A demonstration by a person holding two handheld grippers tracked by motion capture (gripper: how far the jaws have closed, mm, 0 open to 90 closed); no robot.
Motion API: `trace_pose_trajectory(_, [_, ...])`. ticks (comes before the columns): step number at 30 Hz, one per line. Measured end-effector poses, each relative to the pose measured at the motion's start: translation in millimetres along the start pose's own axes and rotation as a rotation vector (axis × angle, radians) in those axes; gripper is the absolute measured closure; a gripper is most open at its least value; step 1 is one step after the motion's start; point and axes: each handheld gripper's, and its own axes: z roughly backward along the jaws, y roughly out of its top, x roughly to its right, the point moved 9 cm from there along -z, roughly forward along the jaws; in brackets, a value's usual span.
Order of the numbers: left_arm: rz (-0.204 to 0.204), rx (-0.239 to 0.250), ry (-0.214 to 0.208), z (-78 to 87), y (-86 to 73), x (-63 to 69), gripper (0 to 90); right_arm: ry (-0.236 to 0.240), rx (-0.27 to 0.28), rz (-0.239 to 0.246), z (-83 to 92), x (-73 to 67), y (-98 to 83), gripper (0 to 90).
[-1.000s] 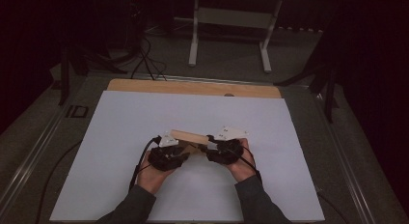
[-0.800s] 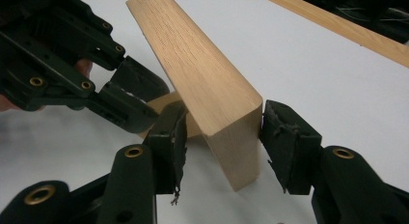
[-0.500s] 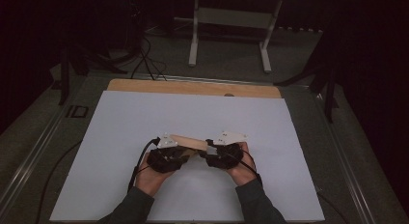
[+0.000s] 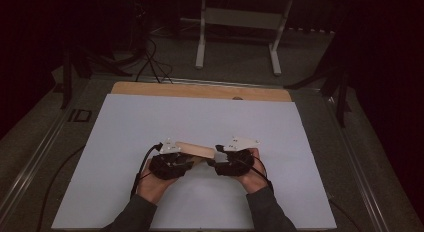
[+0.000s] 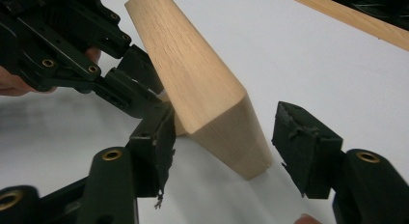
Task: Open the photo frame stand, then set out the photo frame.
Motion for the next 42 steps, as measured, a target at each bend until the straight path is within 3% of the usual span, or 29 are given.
trace_pose_trajectory(6, [-0.007, -0.002, 0.002, 3.0, -0.9, -1.0, 63.3, 0.018, 0.012, 0.001, 4.1, 1.1, 0.0, 36.6])
trace_pose_trajectory(31, [-0.033, -0.007, 0.031, 6.1, -2.6, -1.3, 62.8, 0.06, -0.043, 0.009, 8.2, 5.9, -10.8, 36.2])
trace_pose_trajectory(42, [-0.012, 0.004, 0.047, 11.3, -3.8, -7.7, 62.3, 0.057, -0.064, -0.008, 13.0, 17.0, -17.6, 37.9])
